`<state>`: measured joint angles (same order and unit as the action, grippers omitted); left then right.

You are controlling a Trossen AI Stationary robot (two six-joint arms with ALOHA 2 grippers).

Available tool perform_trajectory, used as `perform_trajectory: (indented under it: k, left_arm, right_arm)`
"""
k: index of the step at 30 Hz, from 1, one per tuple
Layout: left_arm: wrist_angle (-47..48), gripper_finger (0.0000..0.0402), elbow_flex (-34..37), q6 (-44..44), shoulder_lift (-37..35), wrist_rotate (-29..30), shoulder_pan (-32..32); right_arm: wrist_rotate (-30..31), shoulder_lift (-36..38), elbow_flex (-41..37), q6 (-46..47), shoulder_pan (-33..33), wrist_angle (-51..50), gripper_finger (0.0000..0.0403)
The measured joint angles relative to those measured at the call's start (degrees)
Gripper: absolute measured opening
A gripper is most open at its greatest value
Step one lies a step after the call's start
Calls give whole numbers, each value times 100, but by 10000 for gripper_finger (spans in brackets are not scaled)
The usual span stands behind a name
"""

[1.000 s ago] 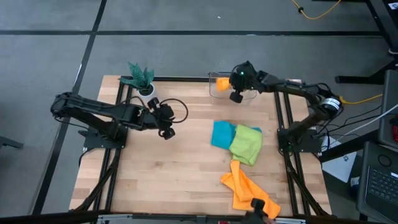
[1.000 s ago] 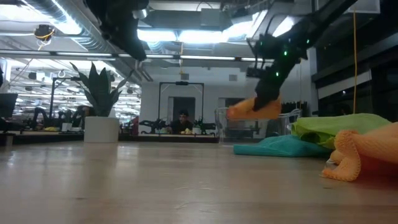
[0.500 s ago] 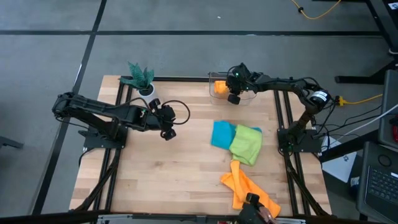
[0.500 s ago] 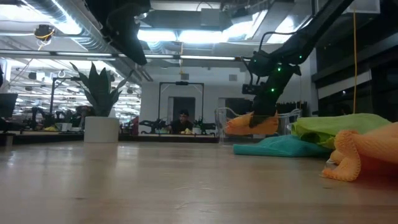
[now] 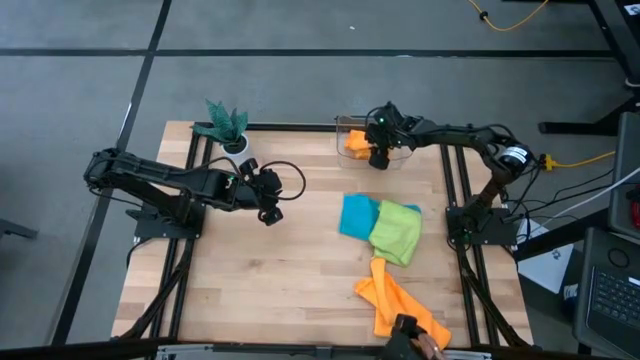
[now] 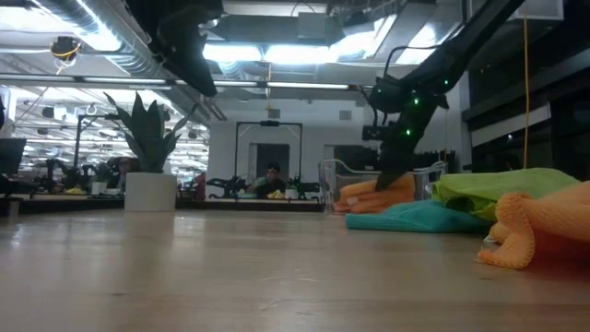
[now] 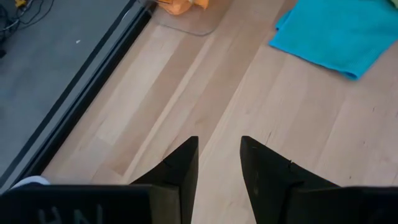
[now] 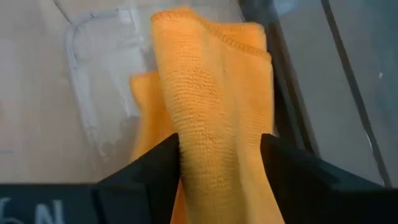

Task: Fold microfiber towels
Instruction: Put the folded orange microfiber towel into the transparent bin, then fold the green microfiber towel

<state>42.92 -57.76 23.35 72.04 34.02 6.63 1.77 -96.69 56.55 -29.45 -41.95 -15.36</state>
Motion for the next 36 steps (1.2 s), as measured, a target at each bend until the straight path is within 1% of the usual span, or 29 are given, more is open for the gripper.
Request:
perform_trajectory:
  k: [2,8,11,15,19,23,27,29,31,34,36]
  left_arm:
    - [0,112,0,-48,-1,0,0]
    - [-1,112,0,-201,-1,-3,0]
    - [-2,112,0,-203,-3,-4,0]
    - [-2,112,0,-201,-3,-4,0]
    - [-4,112,0,-201,-3,-4,0]
    - [-19,112,0,-187,-4,-4,2]
    - [-200,112,0,-101,-5,-28,7]
    - [-401,112,0,-99,-5,-174,7]
    - [-669,112,0,-98,-5,-464,7]
    - [-1016,112,0,-102,-5,-867,37]
    - [-1125,112,0,-102,-5,-913,110]
  right_arm:
    - [-20,113,154,0,60,-129,219]
    - [-38,357,893,39,230,-939,220]
    - [-34,357,1017,151,220,-1064,220]
    - [-39,348,1017,841,239,-1133,220]
    - [-60,484,1015,1595,427,-1421,220]
    - [-262,815,1283,2017,777,-2013,220]
    - [-777,1139,1868,2995,1187,-2950,220]
    - [-1069,1234,2098,3497,1411,-3384,220]
    - [-1269,1326,2219,3814,1651,-3769,220]
    - [-1539,1443,2191,4078,2031,-4231,220]
    - [-1598,1452,2124,4348,2355,-4636,220]
